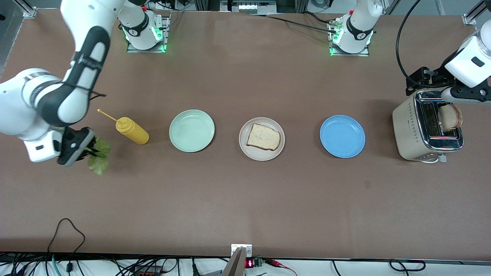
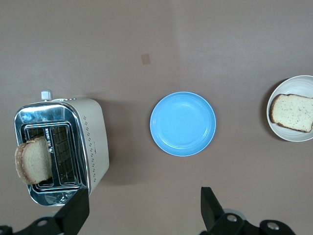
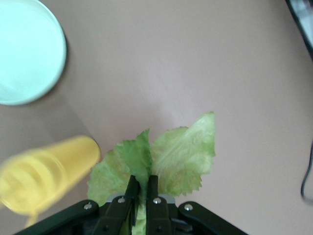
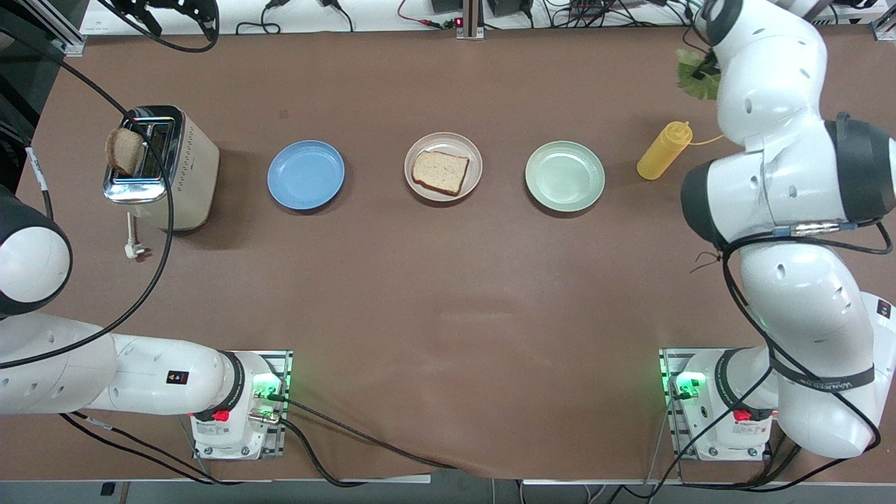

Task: Make sandwich in beige plate with both arms
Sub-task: 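Lift the lettuce leaf and carry it to the beige plate, then lower the lettuce onto the toast and open the right gripper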

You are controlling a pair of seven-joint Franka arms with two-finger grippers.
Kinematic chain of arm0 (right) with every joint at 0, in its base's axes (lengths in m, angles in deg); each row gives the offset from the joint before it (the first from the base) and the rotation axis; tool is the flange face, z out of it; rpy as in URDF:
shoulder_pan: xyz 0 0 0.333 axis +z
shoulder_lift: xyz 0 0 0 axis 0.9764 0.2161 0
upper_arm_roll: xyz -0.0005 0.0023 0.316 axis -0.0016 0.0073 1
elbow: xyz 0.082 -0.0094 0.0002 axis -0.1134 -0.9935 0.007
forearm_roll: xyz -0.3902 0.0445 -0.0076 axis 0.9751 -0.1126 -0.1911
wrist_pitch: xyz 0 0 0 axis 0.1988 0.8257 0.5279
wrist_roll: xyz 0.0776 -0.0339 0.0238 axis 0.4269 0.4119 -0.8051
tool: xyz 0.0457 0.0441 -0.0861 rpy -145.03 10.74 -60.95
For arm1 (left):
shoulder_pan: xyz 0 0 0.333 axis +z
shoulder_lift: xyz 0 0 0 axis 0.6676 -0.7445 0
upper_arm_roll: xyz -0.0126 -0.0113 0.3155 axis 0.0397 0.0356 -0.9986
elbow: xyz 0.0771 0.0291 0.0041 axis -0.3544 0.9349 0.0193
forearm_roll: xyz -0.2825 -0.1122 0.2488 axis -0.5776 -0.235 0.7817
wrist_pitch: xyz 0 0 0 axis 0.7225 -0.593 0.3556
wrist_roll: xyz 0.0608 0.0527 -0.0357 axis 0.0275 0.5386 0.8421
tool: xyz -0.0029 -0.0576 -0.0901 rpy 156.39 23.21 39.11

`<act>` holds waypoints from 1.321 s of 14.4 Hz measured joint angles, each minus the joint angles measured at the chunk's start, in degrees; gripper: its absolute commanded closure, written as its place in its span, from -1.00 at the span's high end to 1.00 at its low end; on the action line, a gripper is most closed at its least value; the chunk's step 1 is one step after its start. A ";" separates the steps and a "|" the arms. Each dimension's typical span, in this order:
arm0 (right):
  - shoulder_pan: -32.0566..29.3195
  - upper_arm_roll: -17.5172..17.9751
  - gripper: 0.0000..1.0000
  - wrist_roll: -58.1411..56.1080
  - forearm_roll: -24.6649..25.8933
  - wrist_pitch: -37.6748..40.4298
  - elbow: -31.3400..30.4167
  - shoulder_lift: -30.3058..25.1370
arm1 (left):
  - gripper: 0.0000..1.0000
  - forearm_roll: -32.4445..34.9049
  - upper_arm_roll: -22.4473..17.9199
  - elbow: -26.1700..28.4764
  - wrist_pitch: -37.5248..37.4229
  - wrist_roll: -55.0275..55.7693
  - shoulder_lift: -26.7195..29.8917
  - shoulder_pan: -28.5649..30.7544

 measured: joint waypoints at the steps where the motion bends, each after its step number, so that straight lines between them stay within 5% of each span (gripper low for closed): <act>1: 2.52 -0.64 -1.00 0.47 0.09 0.46 0.59 0.00 | 1.00 0.00 0.00 0.00 0.00 0.00 0.00 0.00; 9: 19.00 0.77 -1.00 11.63 -1.35 1.00 1.97 0.13 | 1.00 0.00 0.00 0.00 0.00 0.00 0.00 0.00; 15: 20.11 11.77 -1.00 21.07 -2.96 -3.37 7.07 0.48 | 1.00 0.00 0.00 0.00 0.00 0.00 -0.01 0.00; 19: 20.05 20.85 -1.00 30.19 -2.96 -15.40 9.02 0.78 | 1.00 0.00 0.00 -0.01 0.00 0.00 -0.02 0.01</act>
